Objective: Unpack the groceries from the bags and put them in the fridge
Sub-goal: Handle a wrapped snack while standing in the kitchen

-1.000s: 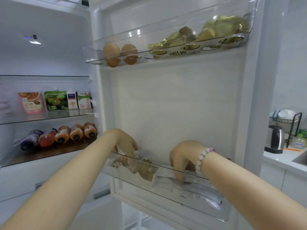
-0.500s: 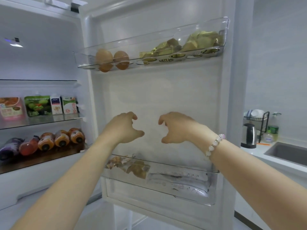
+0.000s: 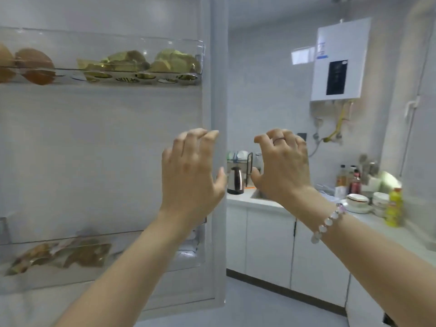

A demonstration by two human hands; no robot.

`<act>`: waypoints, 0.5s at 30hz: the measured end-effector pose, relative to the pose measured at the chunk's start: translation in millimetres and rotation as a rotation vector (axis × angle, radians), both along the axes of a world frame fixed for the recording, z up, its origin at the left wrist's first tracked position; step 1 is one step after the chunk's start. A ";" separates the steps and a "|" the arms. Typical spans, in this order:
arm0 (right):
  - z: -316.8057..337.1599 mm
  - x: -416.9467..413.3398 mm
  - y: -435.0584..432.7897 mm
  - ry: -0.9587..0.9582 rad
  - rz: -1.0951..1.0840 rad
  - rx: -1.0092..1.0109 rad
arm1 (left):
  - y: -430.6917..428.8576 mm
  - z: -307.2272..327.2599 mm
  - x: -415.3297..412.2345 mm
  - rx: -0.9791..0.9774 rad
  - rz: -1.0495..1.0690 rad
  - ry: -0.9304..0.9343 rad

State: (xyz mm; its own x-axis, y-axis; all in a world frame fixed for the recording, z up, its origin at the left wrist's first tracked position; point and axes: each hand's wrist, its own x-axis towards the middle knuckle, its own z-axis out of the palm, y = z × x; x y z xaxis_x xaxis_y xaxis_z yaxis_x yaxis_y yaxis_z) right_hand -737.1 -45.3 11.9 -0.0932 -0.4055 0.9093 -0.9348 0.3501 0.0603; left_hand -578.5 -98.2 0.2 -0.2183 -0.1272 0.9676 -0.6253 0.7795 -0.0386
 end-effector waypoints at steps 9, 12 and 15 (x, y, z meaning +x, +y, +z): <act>-46.6 -115.1 122.3 -0.153 -0.414 0.328 | 54.4 -55.3 -185.4 0.115 -0.357 -0.419; -62.5 -148.6 162.8 -0.193 -0.544 0.420 | 71.6 -68.1 -226.5 0.122 -0.420 -0.466; -73.9 -174.2 200.5 -0.242 -0.664 0.467 | 95.0 -78.2 -255.6 0.100 -0.474 -0.498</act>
